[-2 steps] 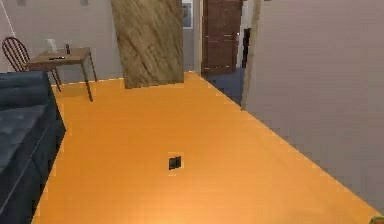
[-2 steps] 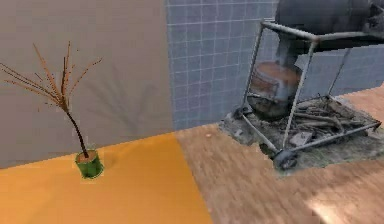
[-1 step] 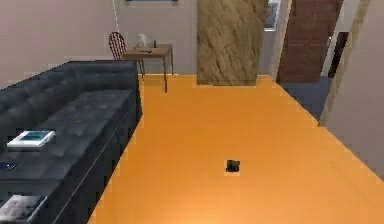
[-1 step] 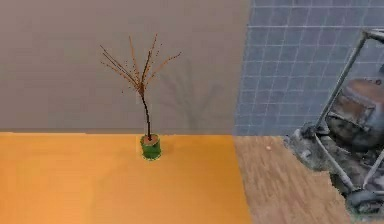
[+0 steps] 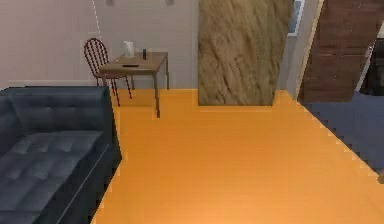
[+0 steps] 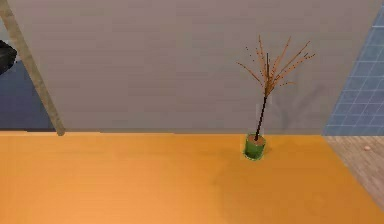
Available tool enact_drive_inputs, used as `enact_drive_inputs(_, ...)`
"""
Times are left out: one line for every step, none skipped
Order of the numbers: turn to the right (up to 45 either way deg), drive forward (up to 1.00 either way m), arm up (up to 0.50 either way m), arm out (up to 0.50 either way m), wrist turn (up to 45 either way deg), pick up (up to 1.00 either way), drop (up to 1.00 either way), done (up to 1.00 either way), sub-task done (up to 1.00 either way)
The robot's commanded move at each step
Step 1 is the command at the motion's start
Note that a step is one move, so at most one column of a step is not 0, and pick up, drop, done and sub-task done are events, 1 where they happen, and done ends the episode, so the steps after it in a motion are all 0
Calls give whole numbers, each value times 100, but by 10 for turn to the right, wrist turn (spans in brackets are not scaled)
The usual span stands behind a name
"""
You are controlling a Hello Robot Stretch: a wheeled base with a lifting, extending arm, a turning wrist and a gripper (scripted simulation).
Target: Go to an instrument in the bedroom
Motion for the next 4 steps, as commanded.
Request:
enact_drive_inputs(-30, 0, 0, 0, 0, 0, 0, 0, 0)
enact_drive_inputs(0, 75, 0, 0, 0, 0, 0, 0, 0)
enact_drive_inputs(420, 0, 0, 0, 0, 0, 0, 0, 0)
enact_drive_inputs(30, 0, 0, 0, 0, 0, 0, 0, 0)
